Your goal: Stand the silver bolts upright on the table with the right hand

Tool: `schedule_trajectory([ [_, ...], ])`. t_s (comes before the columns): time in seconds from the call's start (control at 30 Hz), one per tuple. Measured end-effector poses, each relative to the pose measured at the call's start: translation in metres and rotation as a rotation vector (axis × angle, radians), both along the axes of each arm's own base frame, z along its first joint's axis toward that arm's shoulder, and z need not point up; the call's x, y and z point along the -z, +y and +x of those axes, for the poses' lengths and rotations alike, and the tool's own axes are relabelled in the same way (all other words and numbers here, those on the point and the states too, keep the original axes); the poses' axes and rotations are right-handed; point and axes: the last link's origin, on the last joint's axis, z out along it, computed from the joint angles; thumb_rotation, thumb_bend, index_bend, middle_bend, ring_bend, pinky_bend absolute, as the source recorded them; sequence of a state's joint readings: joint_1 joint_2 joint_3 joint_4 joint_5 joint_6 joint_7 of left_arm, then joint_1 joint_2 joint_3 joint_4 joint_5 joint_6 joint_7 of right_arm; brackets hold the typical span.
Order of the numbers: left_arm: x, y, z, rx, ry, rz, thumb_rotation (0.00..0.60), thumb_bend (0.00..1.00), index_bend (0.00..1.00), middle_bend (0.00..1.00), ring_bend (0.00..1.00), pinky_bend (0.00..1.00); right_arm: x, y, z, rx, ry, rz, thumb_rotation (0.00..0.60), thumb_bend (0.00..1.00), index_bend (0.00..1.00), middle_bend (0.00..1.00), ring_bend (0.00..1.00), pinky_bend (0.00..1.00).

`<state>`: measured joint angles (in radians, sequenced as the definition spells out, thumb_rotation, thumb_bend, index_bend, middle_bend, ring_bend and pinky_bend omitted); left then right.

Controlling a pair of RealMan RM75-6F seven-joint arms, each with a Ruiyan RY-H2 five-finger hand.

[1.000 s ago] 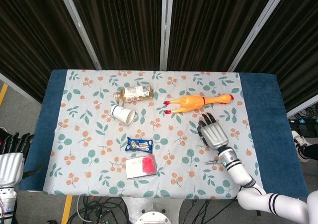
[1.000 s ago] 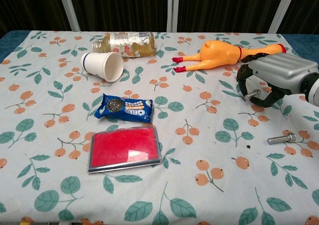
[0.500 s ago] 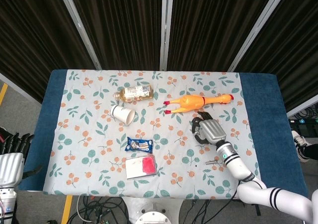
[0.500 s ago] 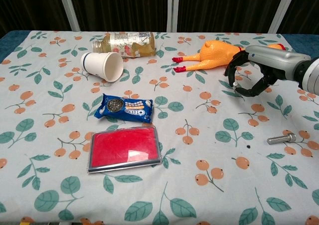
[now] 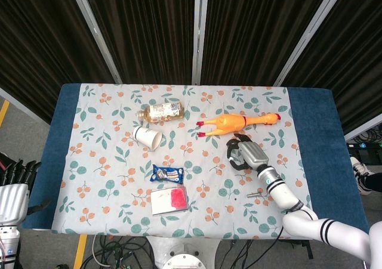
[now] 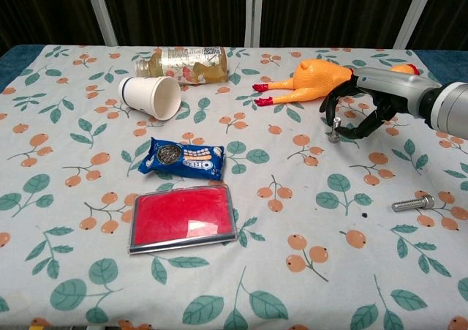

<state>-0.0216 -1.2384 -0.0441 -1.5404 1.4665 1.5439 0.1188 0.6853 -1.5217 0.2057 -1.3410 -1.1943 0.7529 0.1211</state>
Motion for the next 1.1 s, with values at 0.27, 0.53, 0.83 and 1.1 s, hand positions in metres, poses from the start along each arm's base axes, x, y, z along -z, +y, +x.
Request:
schedule_trajectory([
  [0.27,0.0,0.0,0.0,0.001,0.0,0.001,0.6,0.0,0.14,0.12,0.0,0.0,-0.001,0.0,-0.001,-0.007,0.006,-0.006,0.6,0.37,0.46,0.23,0.0,0.0],
  [0.53,0.0,0.001,0.0,0.004,0.001,0.0,0.6,0.0,0.14,0.12,0.0,0.0,-0.003,0.003,-0.004,-0.012,0.013,-0.007,0.6,0.37,0.42,0.23,0.0,0.0],
  [0.83,-0.002,0.002,0.0,0.004,0.006,0.005,0.6,0.0,0.14,0.12,0.0,0.0,-0.027,0.012,0.004,-0.131,0.007,-0.111,0.6,0.38,0.28,0.22,0.0,0.0],
  [1.1,-0.002,0.003,0.003,0.015,0.013,0.004,0.6,0.0,0.14,0.12,0.0,0.0,-0.064,0.064,-0.005,-0.318,0.113,-0.184,0.6,0.35,0.36,0.25,0.0,0.0],
])
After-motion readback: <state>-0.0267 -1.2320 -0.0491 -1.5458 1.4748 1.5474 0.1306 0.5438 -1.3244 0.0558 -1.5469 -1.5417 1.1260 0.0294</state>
